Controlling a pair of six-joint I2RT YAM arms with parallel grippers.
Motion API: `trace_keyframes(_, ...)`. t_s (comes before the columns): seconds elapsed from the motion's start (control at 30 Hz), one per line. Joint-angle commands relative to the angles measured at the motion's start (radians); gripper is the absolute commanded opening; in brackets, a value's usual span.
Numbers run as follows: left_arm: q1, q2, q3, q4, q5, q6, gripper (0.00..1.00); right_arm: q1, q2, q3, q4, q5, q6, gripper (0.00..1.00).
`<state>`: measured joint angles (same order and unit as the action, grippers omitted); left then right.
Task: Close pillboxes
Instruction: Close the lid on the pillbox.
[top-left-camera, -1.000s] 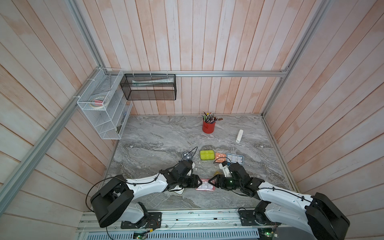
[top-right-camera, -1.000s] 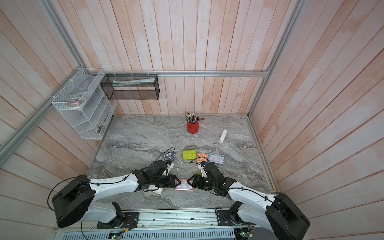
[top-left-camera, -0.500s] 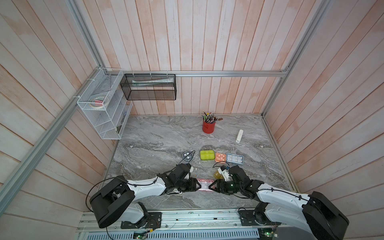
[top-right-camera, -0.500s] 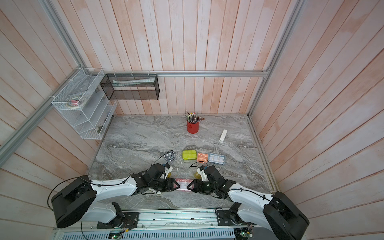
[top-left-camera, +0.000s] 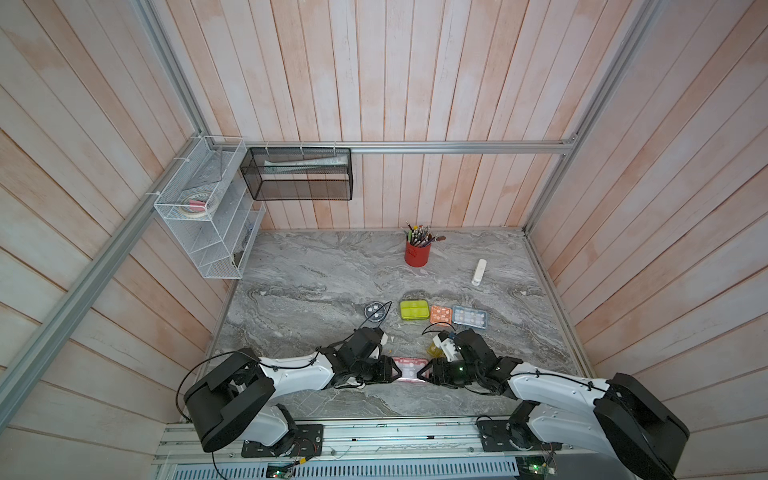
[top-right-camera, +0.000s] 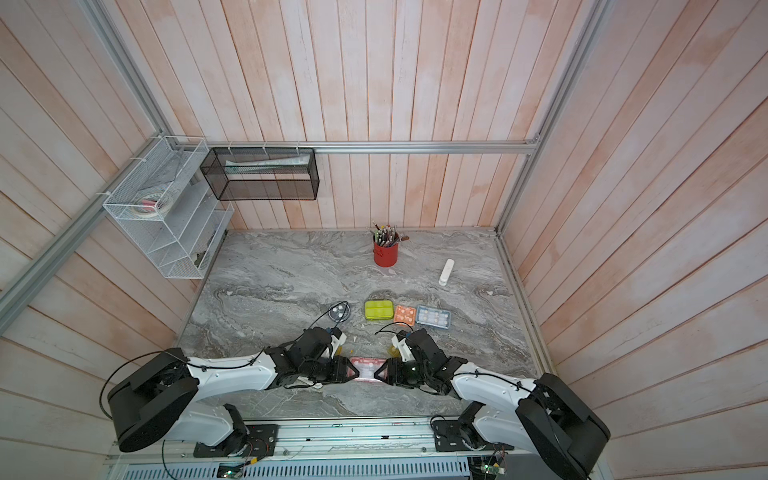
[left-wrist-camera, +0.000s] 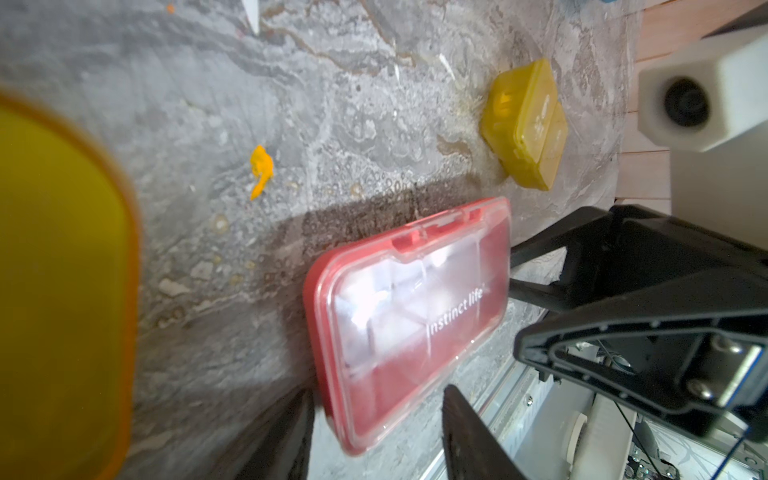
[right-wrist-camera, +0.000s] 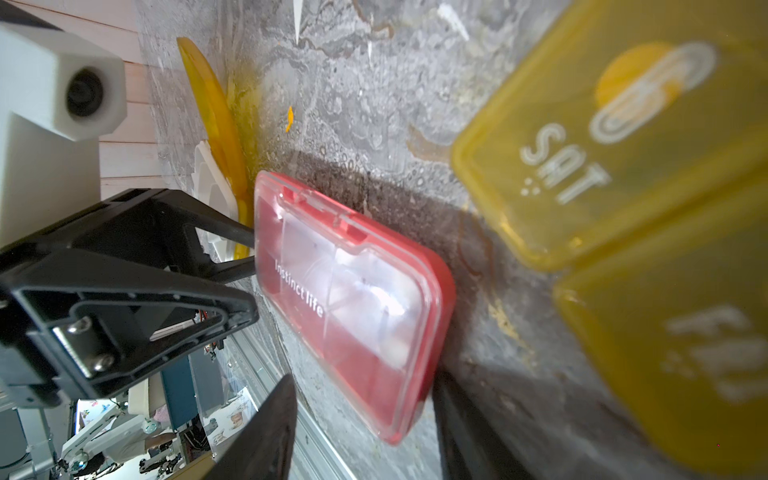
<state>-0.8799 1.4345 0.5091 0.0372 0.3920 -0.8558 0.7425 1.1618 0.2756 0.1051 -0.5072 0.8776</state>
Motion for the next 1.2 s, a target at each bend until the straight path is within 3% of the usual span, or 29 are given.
trace_keyframes(0.0,-0.002,0.029,0.014,-0.037,-0.012,0.027,0.51,-0.002,0.013,0.010,-0.038,0.031,-0.025,0.52)
trace_keyframes(0.3,-0.004,0.053,0.050,-0.123,-0.069,0.056,0.45,-0.002,0.012,0.021,-0.063,0.051,-0.035,0.47)
trace_keyframes(1.17,-0.014,0.080,0.068,-0.158,-0.083,0.081,0.44,0.048,0.112,0.078,-0.111,0.113,-0.084,0.39)
